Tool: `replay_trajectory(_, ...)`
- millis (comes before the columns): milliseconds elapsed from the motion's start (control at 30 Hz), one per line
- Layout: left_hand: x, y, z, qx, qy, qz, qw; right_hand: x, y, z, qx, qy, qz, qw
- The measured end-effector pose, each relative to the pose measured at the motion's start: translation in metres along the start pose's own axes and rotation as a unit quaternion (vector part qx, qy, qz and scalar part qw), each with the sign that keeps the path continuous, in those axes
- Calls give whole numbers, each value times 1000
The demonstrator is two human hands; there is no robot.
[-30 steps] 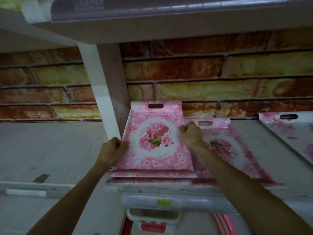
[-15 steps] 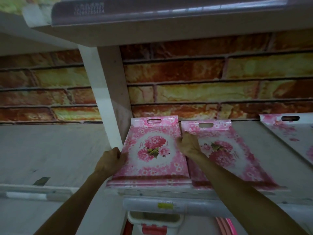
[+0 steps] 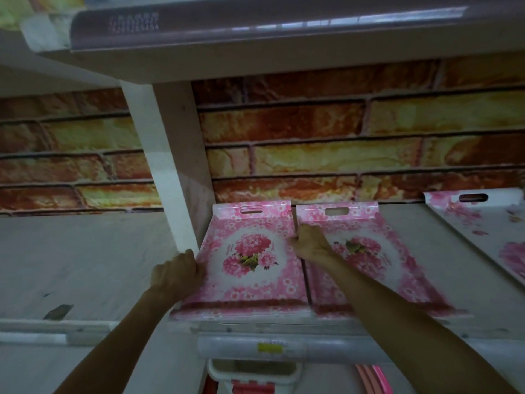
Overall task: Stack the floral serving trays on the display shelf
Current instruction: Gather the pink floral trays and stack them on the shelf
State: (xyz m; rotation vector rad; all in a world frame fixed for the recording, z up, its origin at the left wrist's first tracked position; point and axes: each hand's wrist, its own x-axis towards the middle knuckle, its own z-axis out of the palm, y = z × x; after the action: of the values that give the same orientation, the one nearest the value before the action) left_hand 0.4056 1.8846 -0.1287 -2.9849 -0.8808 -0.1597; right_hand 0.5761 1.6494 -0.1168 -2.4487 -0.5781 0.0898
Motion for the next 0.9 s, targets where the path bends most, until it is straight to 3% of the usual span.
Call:
replay_trajectory(67,-1,8,-7,41,60,13,997,-3,5,-12,8,-7,-12,1000)
replay_trajectory(133,-1,22,-16,-16,102,30,994,-8,13,-24,16,10,-31,999)
replay_trajectory(300,11,71,-35,-279,50,72,956,-26,42,-50,71,63,-52,994)
replay_trajectory(500,19,136,-38,-380,48,168,909,-57,78,-90,89,148,-55,983)
replay_trajectory(633,22,175,-32,-409,11,191,892,-64,115,-108,-10,170,19,985)
replay_trajectory(767,23,210,-31,-408,13,195,892,-74,146,-119,-99,112,159,976)
replay_trajectory(900,25,231,-29,-393,-7,192,899,-82,164,-124,-142,56,224,962)
